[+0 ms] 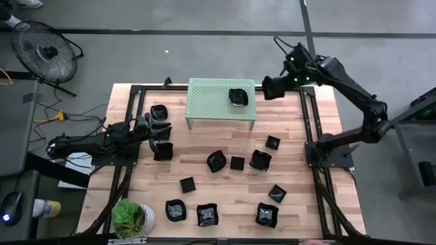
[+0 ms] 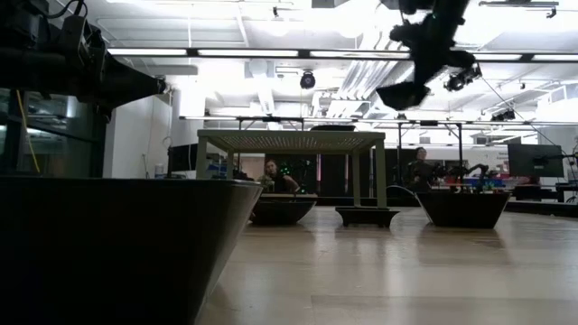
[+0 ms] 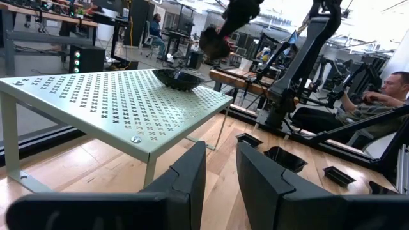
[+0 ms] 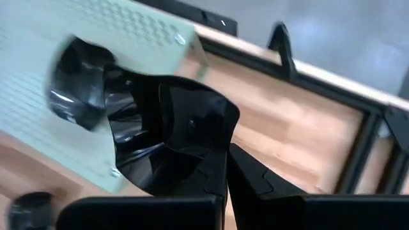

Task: Pick & Place Mini shaped plates
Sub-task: Put the wave square shaped plate on the shelf

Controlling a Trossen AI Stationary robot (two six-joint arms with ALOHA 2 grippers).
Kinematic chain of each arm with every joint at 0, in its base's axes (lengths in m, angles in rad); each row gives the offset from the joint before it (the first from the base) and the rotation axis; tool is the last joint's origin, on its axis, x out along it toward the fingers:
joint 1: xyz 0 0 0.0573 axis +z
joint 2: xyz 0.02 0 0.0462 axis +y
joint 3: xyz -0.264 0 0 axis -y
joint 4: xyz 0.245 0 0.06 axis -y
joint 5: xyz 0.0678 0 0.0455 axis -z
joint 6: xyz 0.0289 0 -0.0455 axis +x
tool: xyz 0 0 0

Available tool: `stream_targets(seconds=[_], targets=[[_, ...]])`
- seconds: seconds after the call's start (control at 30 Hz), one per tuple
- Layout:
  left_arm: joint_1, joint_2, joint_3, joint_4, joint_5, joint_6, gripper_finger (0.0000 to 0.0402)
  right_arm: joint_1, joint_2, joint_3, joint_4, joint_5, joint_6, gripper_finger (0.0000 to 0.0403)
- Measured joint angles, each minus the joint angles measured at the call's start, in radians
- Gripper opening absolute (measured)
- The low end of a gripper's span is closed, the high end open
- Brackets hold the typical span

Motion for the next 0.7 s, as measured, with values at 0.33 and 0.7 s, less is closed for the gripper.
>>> stream_targets(seconds=[0.33, 0.7], targets=[[0.0, 0.0, 0.0, 0.0, 0.0, 0.0, 0.0085, 0.081, 0.111, 0.088, 0.228, -0.076, 0.077, 0.0], [0.0, 0.0, 0.0, 0.0, 0.0, 0.0, 0.0085, 0.147, 0.247, 0.088, 0.543, -0.211, 0.193, 0.0]])
